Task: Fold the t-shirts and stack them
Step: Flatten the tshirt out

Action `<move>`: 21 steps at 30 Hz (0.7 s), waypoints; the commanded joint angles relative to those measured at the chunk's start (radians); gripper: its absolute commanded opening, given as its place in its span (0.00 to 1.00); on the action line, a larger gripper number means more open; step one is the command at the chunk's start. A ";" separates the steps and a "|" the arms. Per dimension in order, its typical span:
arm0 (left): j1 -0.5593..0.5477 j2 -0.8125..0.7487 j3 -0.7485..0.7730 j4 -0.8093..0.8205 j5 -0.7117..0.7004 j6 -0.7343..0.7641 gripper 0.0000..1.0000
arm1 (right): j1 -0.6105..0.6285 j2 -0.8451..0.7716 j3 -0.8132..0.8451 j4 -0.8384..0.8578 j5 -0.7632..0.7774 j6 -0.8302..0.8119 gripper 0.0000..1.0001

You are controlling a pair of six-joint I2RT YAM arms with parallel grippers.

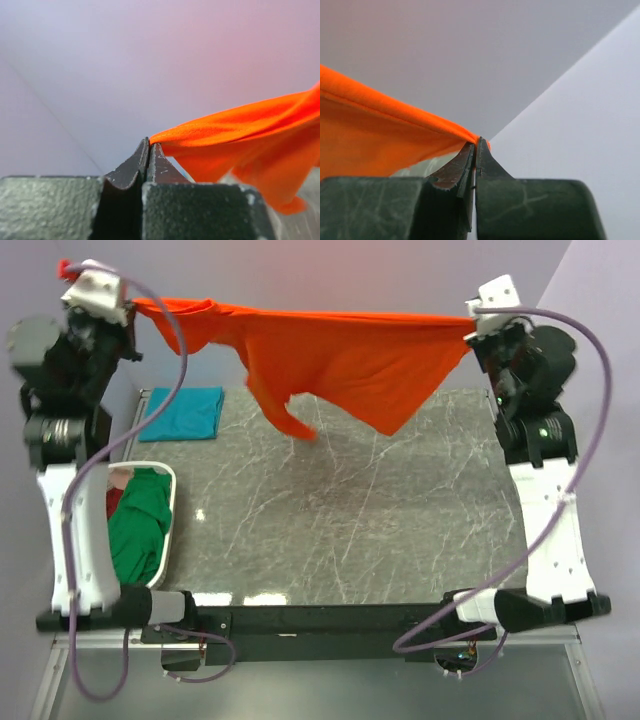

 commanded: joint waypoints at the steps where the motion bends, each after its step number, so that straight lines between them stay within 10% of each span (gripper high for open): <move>1: 0.016 -0.155 -0.078 0.237 -0.097 -0.009 0.00 | -0.016 -0.158 0.007 0.207 0.162 -0.017 0.00; 15: 0.016 -0.622 -0.306 0.229 -0.163 0.134 0.00 | -0.014 -0.568 -0.243 0.472 0.212 -0.212 0.00; 21: 0.018 -0.711 -0.401 0.048 0.084 0.287 0.01 | -0.016 -0.602 -0.346 0.503 0.188 -0.307 0.00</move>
